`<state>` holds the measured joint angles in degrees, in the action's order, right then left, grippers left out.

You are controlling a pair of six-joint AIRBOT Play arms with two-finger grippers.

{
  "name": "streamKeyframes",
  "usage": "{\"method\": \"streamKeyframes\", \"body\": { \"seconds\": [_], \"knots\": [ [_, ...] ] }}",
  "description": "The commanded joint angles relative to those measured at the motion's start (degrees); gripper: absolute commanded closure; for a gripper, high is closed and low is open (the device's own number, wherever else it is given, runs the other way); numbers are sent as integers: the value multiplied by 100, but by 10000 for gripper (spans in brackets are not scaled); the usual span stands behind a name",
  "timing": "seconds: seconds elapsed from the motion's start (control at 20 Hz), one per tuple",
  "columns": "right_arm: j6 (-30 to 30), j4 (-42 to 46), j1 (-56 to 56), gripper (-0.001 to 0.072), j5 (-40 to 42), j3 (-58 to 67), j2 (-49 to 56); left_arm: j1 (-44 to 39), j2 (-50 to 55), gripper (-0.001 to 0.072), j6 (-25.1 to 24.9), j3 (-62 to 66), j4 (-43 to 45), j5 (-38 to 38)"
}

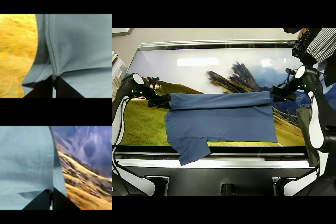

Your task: Fold the clothes and pants, and hang the long-sleeved shirts on hangers.

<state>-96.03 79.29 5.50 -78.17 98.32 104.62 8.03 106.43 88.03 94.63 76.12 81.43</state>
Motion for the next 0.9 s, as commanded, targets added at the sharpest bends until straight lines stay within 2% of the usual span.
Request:
{"method": "streamKeyframes", "body": {
  "seconds": [0.0,0.2,0.25,0.3,0.35,0.4,0.55,0.7,0.85],
  "knots": [
    [-13,87,-7,688,-133,-2,201,-13,92,694,-20,4,129,63],
    [-15,66,-7,686,-133,-2,356,-151,232,690,-17,4,125,63],
    [-13,15,-7,649,-142,-2,361,-173,249,659,0,7,103,61],
    [28,-87,-4,544,-234,-2,358,-173,243,561,4,11,61,61],
    [188,-262,-4,448,-417,0,350,-155,199,425,2,11,44,66],
    [415,-442,-4,395,-623,0,302,-107,101,300,-4,11,46,107],
    [927,-802,87,291,-837,-2,-210,227,-391,294,-22,-9,11,380],
    [1353,-1246,586,292,-815,-343,-931,828,-1211,294,-216,-885,-673,400],
    [1609,-1821,1268,292,-708,-1641,-1818,1349,-2186,294,-219,-2647,-975,236]
  ]
}}
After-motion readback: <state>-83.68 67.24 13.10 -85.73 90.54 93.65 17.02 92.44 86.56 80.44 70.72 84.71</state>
